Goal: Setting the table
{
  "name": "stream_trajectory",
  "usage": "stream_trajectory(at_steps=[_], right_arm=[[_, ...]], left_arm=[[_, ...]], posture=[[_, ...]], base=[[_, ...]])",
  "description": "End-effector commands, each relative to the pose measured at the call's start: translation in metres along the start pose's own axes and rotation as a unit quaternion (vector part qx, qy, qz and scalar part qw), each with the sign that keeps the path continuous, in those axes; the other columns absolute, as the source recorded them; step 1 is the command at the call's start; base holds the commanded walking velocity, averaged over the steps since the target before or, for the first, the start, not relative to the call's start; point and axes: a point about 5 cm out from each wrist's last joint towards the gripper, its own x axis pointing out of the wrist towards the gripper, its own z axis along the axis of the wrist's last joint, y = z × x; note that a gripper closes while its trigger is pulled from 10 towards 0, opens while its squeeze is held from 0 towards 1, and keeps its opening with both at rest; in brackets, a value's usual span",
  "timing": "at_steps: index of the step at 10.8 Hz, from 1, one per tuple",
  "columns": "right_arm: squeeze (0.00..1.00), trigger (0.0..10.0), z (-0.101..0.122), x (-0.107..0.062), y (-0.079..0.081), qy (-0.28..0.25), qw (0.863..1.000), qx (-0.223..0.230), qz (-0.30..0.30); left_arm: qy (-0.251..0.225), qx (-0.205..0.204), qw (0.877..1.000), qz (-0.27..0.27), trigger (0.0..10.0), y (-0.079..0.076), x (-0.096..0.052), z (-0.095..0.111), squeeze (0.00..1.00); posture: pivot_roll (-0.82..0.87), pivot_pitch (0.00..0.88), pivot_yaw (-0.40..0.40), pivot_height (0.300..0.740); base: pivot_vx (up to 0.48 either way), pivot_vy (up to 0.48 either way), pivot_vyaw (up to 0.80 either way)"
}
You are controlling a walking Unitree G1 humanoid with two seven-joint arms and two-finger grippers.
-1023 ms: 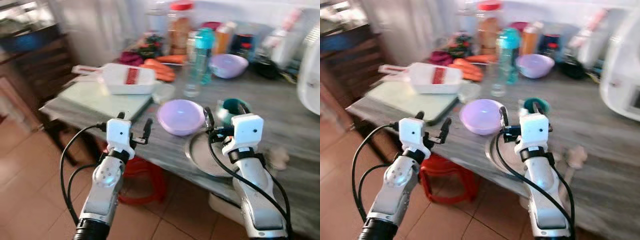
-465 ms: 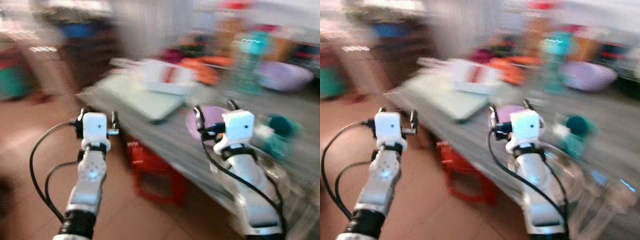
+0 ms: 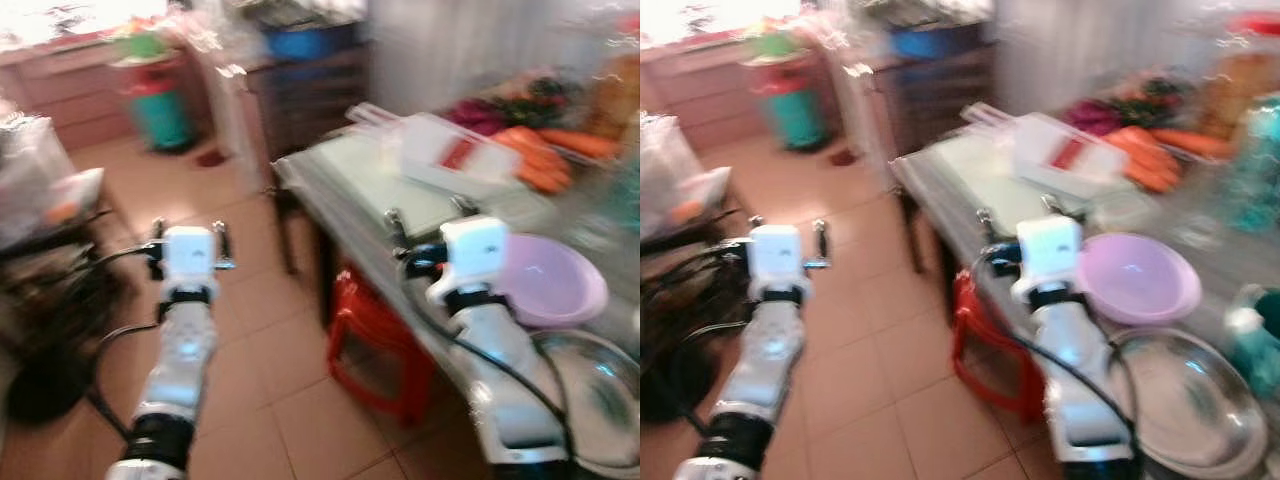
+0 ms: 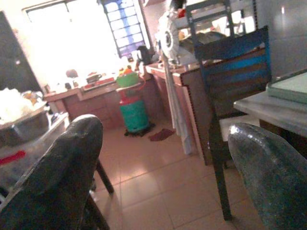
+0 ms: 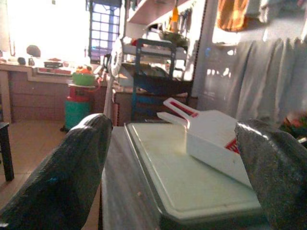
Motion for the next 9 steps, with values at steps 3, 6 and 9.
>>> stream_trajectory(at_steps=[3,6,9], right_arm=[[0.0,10.0,0.001,0.001,0.005,0.0,1.0,0.017,0.008],[0.0,10.0,0.0,0.001,0.003,0.002,1.0,0.027,0.003],[0.0,10.0,-0.009,0.0,-0.004,0.022,0.998,0.052,-0.013]], left_arm=[[0.005,0.006,1.0,0.014,10.0,0.007,0.001,-0.004,0.0],[0.04,0.02,0.998,0.042,10.0,0.016,0.001,-0.016,0.0],[0.058,0.017,0.997,0.044,10.0,0.014,-0.001,-0.022,0.0]], posture=[[0.02,0.0,0.053,0.74],[0.01,0.0,0.05,0.74],[0.02,0.0,0.045,0.74]], base=[[0.0,0.0,0.8],[0.0,0.0,0.8],[0.0,0.084,0.0]])
